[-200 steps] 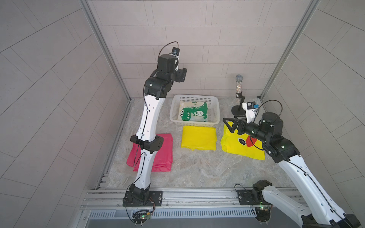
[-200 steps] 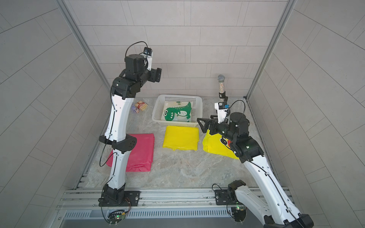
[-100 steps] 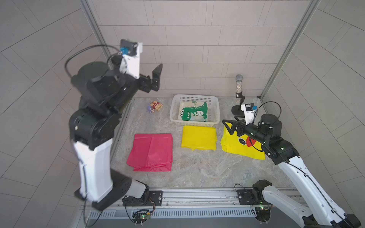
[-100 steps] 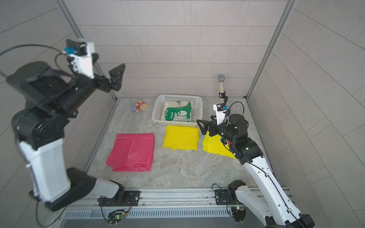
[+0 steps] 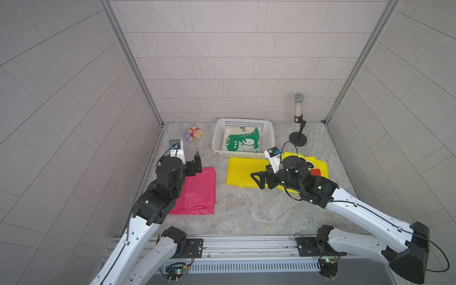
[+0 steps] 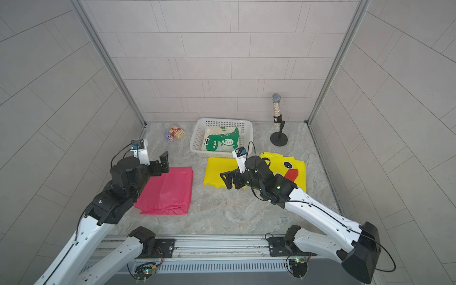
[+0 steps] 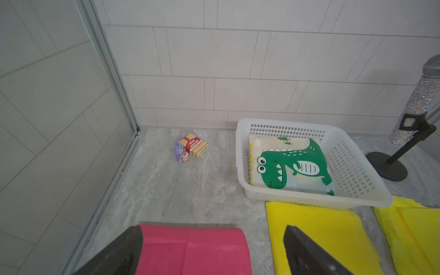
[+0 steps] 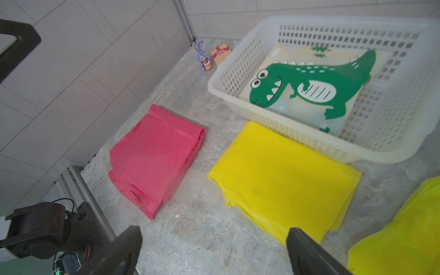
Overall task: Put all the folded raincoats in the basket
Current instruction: Move the raincoat to the center of the board.
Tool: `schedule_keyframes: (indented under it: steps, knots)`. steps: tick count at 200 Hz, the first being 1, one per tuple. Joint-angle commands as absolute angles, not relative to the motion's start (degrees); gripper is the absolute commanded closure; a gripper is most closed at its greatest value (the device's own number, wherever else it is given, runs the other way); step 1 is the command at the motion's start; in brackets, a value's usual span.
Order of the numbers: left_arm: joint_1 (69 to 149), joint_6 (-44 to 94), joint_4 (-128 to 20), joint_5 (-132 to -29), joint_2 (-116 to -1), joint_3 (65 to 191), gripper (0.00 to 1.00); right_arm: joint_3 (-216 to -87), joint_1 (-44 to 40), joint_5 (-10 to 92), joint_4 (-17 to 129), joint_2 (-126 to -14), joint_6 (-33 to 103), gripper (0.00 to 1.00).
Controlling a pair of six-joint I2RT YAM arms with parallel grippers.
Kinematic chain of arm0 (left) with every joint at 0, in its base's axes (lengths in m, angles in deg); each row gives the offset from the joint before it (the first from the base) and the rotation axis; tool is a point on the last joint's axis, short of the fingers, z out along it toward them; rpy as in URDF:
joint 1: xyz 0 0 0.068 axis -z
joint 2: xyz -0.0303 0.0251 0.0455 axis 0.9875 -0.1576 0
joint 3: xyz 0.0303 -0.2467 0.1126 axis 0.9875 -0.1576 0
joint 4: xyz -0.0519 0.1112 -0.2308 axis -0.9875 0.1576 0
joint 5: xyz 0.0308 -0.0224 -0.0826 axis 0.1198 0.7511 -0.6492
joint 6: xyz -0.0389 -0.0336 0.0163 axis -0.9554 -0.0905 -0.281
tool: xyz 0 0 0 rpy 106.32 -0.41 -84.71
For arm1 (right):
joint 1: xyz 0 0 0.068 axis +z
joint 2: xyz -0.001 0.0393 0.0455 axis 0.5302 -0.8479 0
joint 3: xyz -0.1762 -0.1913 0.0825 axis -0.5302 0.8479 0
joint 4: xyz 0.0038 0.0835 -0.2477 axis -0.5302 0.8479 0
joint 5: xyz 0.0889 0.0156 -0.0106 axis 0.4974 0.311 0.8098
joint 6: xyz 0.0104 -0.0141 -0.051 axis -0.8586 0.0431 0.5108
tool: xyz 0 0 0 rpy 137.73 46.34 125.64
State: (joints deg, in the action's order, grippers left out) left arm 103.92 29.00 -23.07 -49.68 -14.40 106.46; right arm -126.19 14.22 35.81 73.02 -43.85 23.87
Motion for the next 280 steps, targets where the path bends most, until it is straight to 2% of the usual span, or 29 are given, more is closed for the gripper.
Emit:
schedule_keyframes:
  steps: [1, 36, 73, 111, 158, 198, 230, 243, 259, 272, 280]
  knots:
    - [103.70, 19.09, -16.26, -46.56, -10.32, 104.34, 0.00, -124.74, 17.86, 30.66, 70.53, -48.80, 15.52, 0.02]
    - [102.33, 13.26, -5.56, -44.94, -12.85, 104.27, 0.00, -125.62, 21.33, 32.06, 64.79, -59.37, 6.24, 0.08]
    - [91.50, 12.64, -1.36, -54.39, -21.25, 107.57, 0.00, -132.27, 25.09, 34.55, 59.80, -73.30, 2.42, 0.09]
    - [82.61, 13.57, -1.71, -58.85, -16.44, 105.83, 0.00, -140.04, 26.69, 38.56, 54.89, -85.51, -0.05, 0.11]
    - [80.63, 16.63, -0.60, -57.73, -16.07, 107.10, 0.00, -148.04, 27.11, 41.31, 52.81, -96.64, -1.92, 0.13]
    - [79.00, 18.24, -1.05, -58.32, -16.93, 108.12, 0.00, -152.60, 27.52, 38.59, 56.23, -101.13, -1.60, 0.18]
    - [78.19, 18.70, -1.70, -59.64, -17.30, 107.93, 0.00, -154.37, 27.57, 37.81, 57.50, -103.71, -0.24, 0.37]
    - [77.98, 18.82, -1.71, -60.11, -17.34, 107.97, 0.00, -154.53, 27.69, 37.90, 57.41, -104.13, 0.34, 0.53]
    - [77.92, 18.94, -1.94, -60.92, -17.38, 107.67, 0.00, -154.01, 27.73, 37.88, 57.50, -103.76, 0.93, 0.81]
    - [77.87, 18.67, -1.80, -61.98, -17.63, 107.43, 0.00, -153.10, 27.75, 37.51, 57.80, -102.88, 1.60, 0.90]
    - [77.86, 18.32, -1.72, -62.98, -17.80, 107.11, 0.00, -152.38, 27.75, 36.99, 58.11, -101.99, 2.07, 0.92]
